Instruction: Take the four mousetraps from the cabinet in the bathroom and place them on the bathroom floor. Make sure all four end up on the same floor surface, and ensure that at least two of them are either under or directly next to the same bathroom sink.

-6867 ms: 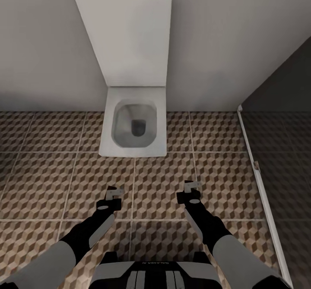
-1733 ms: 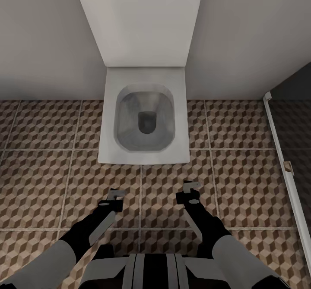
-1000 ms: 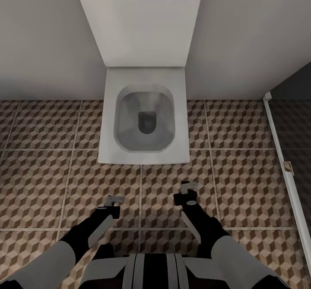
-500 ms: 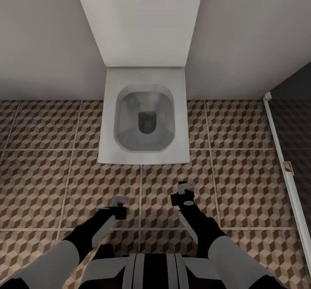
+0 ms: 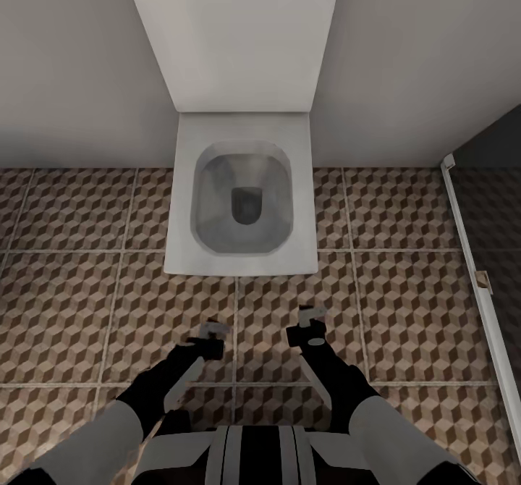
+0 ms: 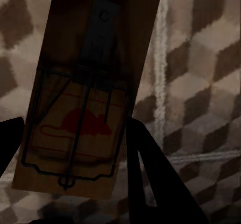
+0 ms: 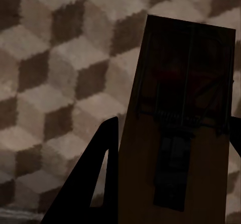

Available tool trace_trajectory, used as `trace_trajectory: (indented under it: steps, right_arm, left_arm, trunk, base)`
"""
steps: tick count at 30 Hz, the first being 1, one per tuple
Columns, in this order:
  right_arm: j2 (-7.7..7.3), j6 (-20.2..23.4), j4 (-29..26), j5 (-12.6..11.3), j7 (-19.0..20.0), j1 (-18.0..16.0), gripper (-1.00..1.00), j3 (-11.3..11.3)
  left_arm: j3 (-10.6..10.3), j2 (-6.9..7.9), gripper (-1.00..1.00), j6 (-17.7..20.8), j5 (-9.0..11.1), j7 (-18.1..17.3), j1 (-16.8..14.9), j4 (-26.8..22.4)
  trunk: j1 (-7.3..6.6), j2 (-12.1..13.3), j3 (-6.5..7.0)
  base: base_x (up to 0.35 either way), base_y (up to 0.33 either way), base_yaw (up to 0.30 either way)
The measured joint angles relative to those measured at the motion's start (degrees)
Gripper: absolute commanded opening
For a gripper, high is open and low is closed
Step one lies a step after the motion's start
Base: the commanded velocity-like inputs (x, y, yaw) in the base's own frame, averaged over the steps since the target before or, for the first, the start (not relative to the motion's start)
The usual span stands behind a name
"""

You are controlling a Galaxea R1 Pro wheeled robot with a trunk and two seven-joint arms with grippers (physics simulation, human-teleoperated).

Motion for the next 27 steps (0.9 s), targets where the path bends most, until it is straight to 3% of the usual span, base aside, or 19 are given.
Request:
trace_trajectory:
  steps: [4, 6, 8, 11, 18, 27]
  right_arm:
    - [0.0, -0.06, 0.67, 0.0, 0.02, 0.0, -1.0, -0.01]
    - [0.0, -0.07, 0.8, -0.01, 0.02, 0.0, -1.0, -0.01]
    - [-0.05, -0.07, 0.85, -0.01, 0.06, 0.0, -1.0, -0.06]
    - [-0.1, -0.08, 0.86, -0.01, 0.08, 0.0, -1.0, -0.09]
    - [0.09, -0.08, 0.87, -0.09, 0.17, 0.0, -1.0, -0.02]
    - [0.26, -0.07, 0.84, -0.09, 0.21, 0.0, -1.0, 0.06]
  left_arm:
    - [5.39, 1.09, -1.0, 0.17, -0.09, -0.27, -0.01, -1.41]
    - [6.93, 1.03, -1.0, 4.83, -0.27, -0.25, -0.01, -3.87]
    - [7.49, 0.98, -1.0, 11.61, -0.45, -0.13, -0.01, -6.76]
    - [7.69, 0.97, -1.0, 14.45, -0.69, -0.03, -0.01, -7.81]
    - [7.86, 0.98, -1.0, 15.78, -2.27, 0.05, -0.33, -3.24]
    - [8.02, 1.1, -1.0, 15.89, -2.47, 0.06, -4.35, -1.8]
  trunk:
    - [0.0, 0.0, 0.0]
    - [0.0, 0.0, 0.0]
    - [0.0, 0.0, 0.0]
    - [0.0, 0.0, 0.0]
    - [0.0, 0.0, 0.0]
    - [0.0, 0.0, 0.0]
  base:
    - [0.0, 0.0, 0.0]
    - [0.0, 0.0, 0.0]
    - [0.0, 0.0, 0.0]
    - [0.0, 0.0, 0.0]
    - [0.0, 0.0, 0.0]
    - [0.0, 0.0, 0.0]
